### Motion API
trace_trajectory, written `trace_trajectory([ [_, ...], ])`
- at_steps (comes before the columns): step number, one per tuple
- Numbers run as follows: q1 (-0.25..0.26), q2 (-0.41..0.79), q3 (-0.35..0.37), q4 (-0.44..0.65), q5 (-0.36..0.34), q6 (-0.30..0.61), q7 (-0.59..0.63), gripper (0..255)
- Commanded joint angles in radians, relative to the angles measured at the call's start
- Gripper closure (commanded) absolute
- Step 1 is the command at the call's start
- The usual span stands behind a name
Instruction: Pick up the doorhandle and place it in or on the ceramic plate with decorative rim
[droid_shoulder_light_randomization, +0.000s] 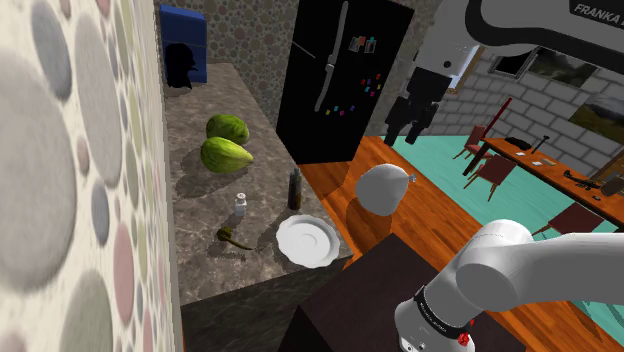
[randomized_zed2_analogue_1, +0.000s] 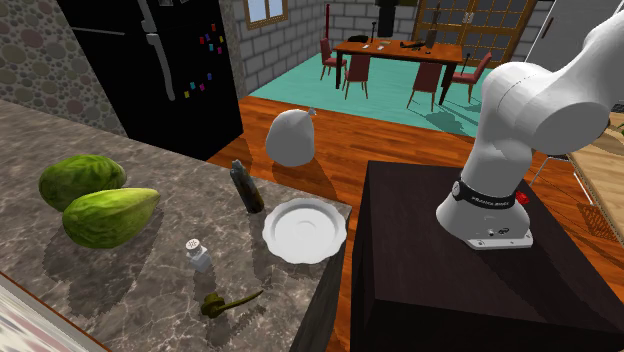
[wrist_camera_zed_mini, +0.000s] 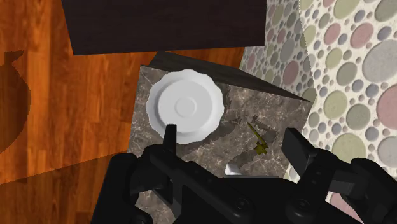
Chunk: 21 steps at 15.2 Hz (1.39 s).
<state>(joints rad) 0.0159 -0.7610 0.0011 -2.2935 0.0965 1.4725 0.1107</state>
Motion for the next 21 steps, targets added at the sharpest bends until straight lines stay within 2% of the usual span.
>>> trace_trajectory([
  [1, 0.000, 0.000, 0.000, 0.000, 0.000, 0.000, 0.000, 0],
  [11, 0.044, 0.175, 0.063, -0.162, 0.050, 0.358, -0.017, 0],
  [21, 0.089, 0.484, 0.126, -0.181, 0.087, 0.708, -0.036, 0],
])
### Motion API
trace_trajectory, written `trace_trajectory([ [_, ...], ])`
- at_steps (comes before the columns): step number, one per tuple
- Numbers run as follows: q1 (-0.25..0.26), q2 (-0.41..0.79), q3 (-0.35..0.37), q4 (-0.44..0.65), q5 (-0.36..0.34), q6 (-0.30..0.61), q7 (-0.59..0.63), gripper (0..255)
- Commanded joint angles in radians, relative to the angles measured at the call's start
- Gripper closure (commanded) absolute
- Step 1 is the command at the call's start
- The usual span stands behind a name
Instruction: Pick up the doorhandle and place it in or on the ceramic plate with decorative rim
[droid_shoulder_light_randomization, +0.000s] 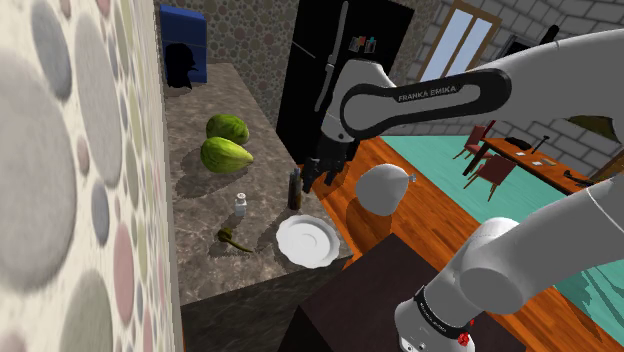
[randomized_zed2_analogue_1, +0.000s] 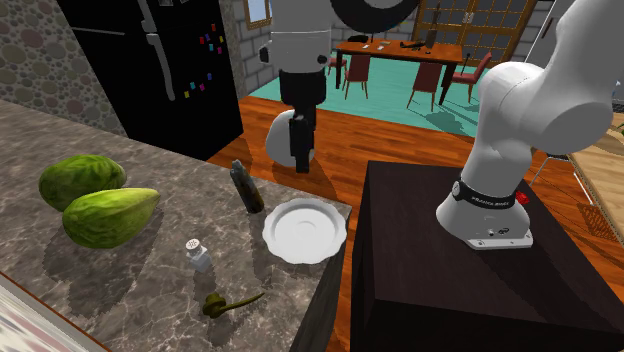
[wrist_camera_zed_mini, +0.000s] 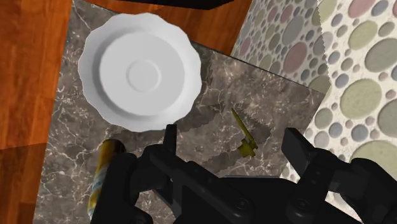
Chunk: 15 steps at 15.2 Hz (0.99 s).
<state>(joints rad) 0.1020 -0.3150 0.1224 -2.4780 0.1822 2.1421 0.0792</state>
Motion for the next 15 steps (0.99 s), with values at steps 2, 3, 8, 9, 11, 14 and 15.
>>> trace_trajectory([
  [2, 0.010, 0.111, 0.016, 0.018, 0.004, 0.102, -0.007, 0],
  [3, 0.014, 0.148, 0.022, 0.027, 0.004, 0.132, -0.007, 0],
  [8, 0.033, 0.341, 0.047, 0.093, -0.007, 0.270, -0.004, 0],
  [9, 0.037, 0.380, 0.050, 0.110, -0.012, 0.295, -0.002, 0],
  [11, 0.046, 0.459, 0.056, 0.148, -0.024, 0.339, 0.003, 0],
  [14, 0.063, 0.577, 0.060, 0.214, -0.047, 0.397, 0.013, 0],
  [15, 0.070, 0.616, 0.060, 0.239, -0.055, 0.413, 0.017, 0],
])
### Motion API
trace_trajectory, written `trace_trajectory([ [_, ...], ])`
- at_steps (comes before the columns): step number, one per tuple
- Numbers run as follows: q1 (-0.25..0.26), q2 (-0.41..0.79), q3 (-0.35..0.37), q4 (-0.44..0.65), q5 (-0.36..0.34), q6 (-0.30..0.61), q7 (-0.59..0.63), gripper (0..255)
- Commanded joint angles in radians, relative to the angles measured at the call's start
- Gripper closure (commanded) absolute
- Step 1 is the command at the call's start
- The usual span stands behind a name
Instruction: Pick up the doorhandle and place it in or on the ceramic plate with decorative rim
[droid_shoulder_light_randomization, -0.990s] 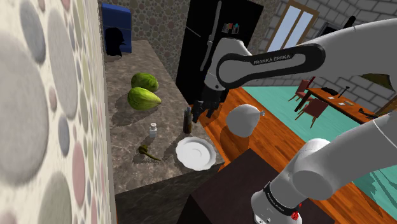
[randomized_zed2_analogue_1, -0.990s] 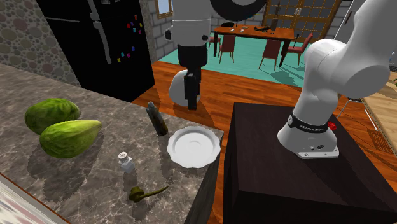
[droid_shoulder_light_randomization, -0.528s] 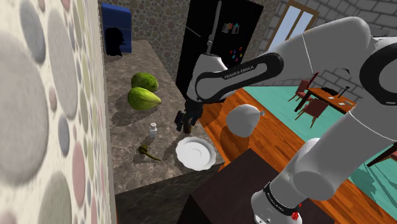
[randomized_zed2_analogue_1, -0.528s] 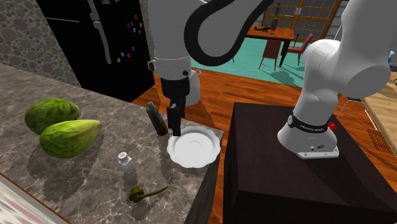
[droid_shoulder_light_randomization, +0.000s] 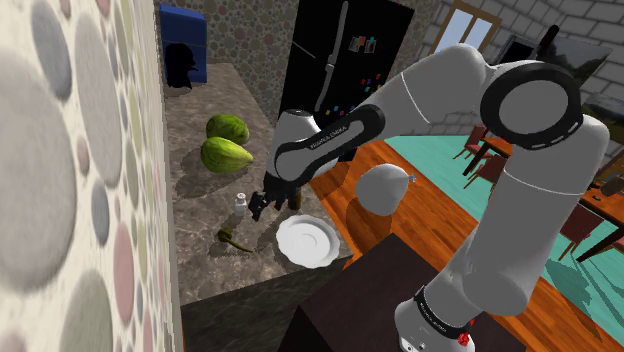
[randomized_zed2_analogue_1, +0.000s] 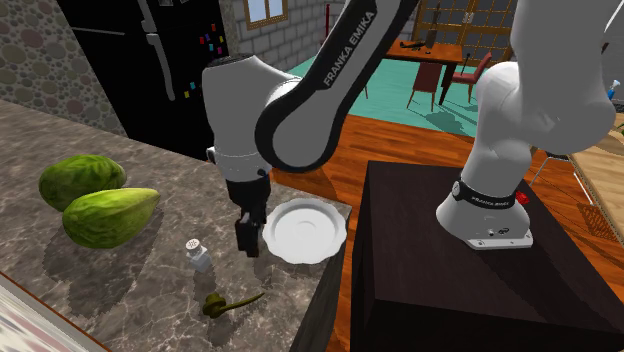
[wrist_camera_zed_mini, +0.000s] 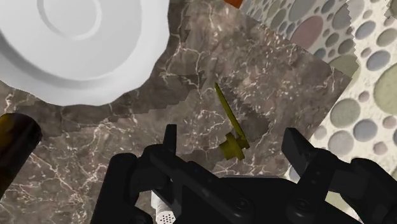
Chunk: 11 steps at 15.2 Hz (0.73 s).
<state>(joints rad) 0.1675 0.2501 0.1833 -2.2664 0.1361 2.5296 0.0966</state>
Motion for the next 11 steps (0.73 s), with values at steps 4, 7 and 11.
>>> trace_trajectory([
  [4, 0.036, 0.206, -0.007, 0.139, -0.041, 0.078, 0.012, 0],
  [7, 0.062, 0.322, -0.014, 0.235, -0.062, 0.103, 0.020, 0],
  [11, 0.098, 0.476, -0.024, 0.383, -0.086, 0.118, 0.025, 0],
])
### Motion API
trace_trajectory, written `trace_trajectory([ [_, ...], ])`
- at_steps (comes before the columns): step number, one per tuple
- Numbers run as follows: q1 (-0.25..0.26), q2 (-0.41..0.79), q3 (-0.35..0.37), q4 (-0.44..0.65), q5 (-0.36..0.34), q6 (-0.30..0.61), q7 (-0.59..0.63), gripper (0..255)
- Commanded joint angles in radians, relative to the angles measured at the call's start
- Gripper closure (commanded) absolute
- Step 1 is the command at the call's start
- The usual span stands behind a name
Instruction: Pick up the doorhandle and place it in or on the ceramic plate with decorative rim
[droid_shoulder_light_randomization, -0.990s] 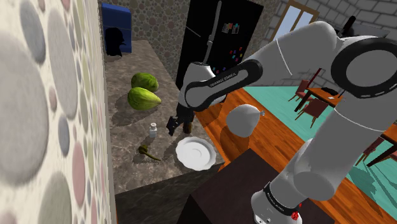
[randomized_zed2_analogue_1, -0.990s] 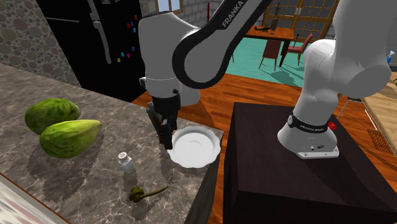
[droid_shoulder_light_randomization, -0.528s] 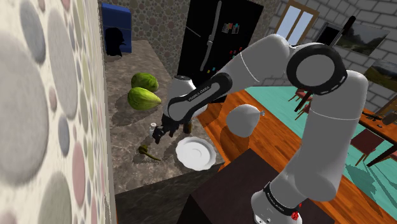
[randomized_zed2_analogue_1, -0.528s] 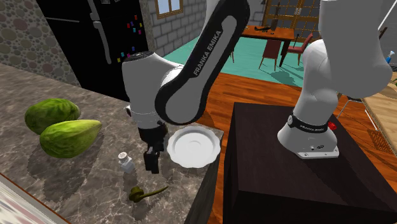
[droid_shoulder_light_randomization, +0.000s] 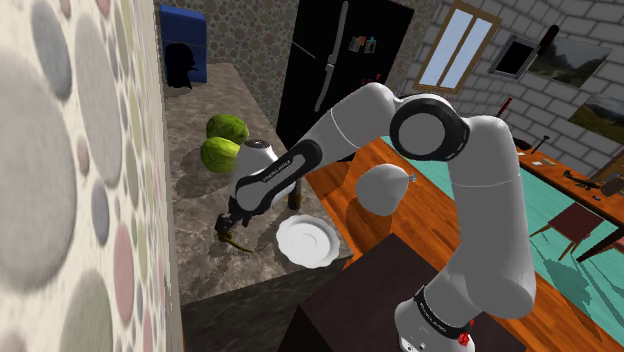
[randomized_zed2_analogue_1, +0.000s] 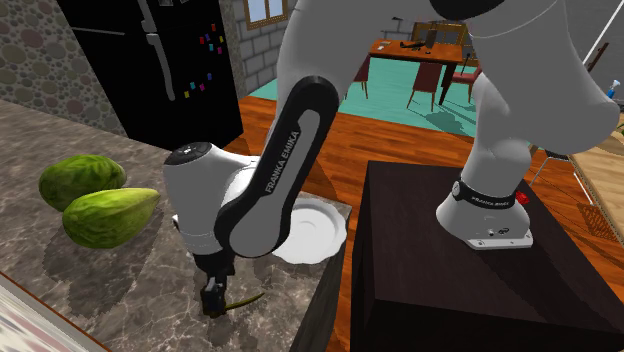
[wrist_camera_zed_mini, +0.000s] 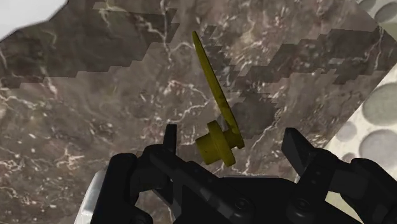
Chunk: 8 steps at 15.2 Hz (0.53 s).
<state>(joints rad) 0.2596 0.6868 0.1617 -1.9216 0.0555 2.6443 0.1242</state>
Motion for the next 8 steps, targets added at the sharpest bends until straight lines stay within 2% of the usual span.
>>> trace_trajectory([
  [1, 0.010, 0.059, -0.004, 0.058, -0.008, 0.003, -0.002, 0],
  [8, 0.025, 0.148, -0.011, 0.102, -0.014, 0.048, 0.002, 0],
])
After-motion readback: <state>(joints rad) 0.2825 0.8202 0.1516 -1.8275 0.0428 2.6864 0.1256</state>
